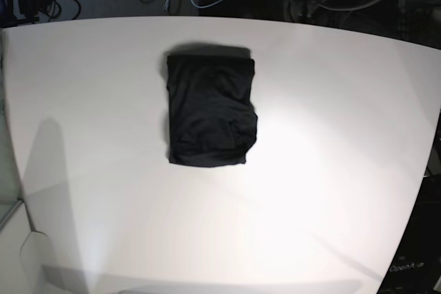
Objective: Fold the T-shirt properly
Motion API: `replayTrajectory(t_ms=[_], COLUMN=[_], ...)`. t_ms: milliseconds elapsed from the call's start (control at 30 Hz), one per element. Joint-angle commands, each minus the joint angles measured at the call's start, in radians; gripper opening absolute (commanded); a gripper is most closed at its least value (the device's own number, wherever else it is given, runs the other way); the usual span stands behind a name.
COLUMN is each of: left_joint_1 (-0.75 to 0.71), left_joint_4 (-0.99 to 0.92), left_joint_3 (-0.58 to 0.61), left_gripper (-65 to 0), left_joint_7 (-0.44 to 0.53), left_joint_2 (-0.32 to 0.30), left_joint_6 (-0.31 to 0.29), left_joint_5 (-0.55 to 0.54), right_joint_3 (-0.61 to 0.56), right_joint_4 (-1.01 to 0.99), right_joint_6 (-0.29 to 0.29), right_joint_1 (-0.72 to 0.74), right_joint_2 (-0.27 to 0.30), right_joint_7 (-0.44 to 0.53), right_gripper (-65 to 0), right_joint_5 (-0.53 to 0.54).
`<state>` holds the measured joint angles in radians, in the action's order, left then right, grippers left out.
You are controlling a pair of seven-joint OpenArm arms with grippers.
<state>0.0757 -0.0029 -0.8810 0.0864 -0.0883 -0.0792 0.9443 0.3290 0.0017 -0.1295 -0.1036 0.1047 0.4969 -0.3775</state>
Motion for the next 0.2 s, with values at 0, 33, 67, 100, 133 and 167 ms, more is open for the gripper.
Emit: replayTrajectory(t_ms=[0, 33, 67, 100, 133, 167], left_joint_1=[-0.001, -0.001, -0.001, -0.003, -0.003, -0.003], left_joint_4=[0.003, 0.003, 0.003, 0.003, 0.003, 0.003], left_joint_3=[0.001, 0.001, 0.001, 0.001, 0.001, 0.001], left_gripper=[-65.0, -65.0, -65.0, -65.0, -65.0, -65.0], left_joint_7=[0.008, 0.008, 0.008, 0.008, 0.008, 0.008], left_joint_2=[-0.003, -0.003, -0.003, -0.001, 0.0, 0.003], left_joint_6=[-0.003, -0.003, -0.003, -0.003, -0.003, -0.003], left_joint_5=[-0.005, -0.009, -0.018, -0.028, -0.032, -0.035], right_joint_3=[0.002, 0.0, -0.001, -0.003, -0.006, -0.006], right_joint_4=[-0.002, -0.002, -0.002, -0.002, -0.002, -0.002], right_joint_6=[0.006, 0.008, 0.008, 0.008, 0.008, 0.008], right_joint_1=[-0.014, -0.009, 0.002, 0.006, 0.008, 0.009], right_joint_2=[0.008, 0.008, 0.008, 0.008, 0.008, 0.01], right_joint_7=[-0.005, -0.013, -0.024, -0.036, -0.047, -0.048], right_gripper=[-65.0, -65.0, -65.0, -65.0, -65.0, -65.0], right_joint_5=[0.005, 0.005, 0.004, 0.004, 0.002, -0.001])
